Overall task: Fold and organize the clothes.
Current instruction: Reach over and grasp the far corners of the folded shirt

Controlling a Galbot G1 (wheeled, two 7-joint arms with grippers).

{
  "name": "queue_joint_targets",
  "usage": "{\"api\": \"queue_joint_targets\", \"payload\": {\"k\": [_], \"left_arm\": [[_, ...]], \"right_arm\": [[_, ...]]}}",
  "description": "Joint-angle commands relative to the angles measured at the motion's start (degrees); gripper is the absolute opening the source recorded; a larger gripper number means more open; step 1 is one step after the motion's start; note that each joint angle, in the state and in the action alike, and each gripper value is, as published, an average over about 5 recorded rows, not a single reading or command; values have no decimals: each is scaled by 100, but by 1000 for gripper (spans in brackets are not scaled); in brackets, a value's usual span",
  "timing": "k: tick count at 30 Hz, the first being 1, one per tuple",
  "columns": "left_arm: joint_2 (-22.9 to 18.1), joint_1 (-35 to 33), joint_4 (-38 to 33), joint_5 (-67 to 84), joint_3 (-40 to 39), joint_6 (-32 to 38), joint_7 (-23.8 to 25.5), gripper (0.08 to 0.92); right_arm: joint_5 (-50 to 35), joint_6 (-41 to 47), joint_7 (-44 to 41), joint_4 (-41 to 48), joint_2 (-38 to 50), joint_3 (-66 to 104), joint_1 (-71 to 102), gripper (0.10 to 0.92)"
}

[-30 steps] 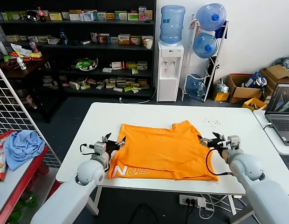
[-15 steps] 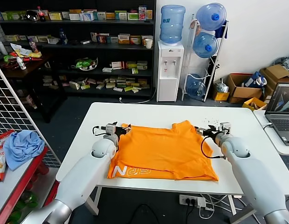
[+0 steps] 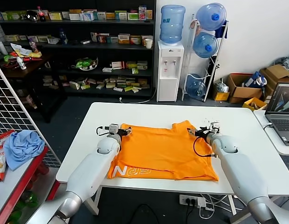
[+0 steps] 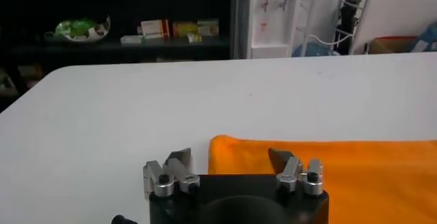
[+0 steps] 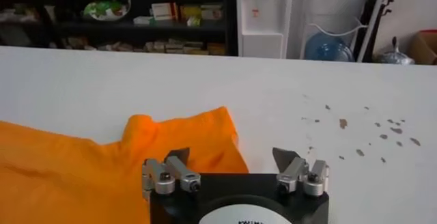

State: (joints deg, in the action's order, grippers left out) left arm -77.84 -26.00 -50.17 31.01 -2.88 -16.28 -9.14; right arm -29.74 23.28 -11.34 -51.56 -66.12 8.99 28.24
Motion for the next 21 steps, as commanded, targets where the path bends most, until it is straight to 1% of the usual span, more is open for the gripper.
{"api": "queue_joint_targets", "payload": {"k": [1,9,13,18,21], "left_arm": [[-43,30,139,36,0,8,13,681],[117,-176,-308,184,-77,-39,-5,447],[221,-308,-556,195,-109,21,-15,334],[491,-519,-1053,194,-173,145,-36,187],[723,-693,-1419,196,-204,236,-56,116]], "right_arm": [[162,-97,-133,365,-205,-36,-151,665],[110,-40,-47,351,-266,78,-120,431],[113,-148,-94,262,-240,113,-65,319],[7,-321,-10,-257,-93,114,183,176],[-54,-358,165,-751,46,94,422,129]]}}
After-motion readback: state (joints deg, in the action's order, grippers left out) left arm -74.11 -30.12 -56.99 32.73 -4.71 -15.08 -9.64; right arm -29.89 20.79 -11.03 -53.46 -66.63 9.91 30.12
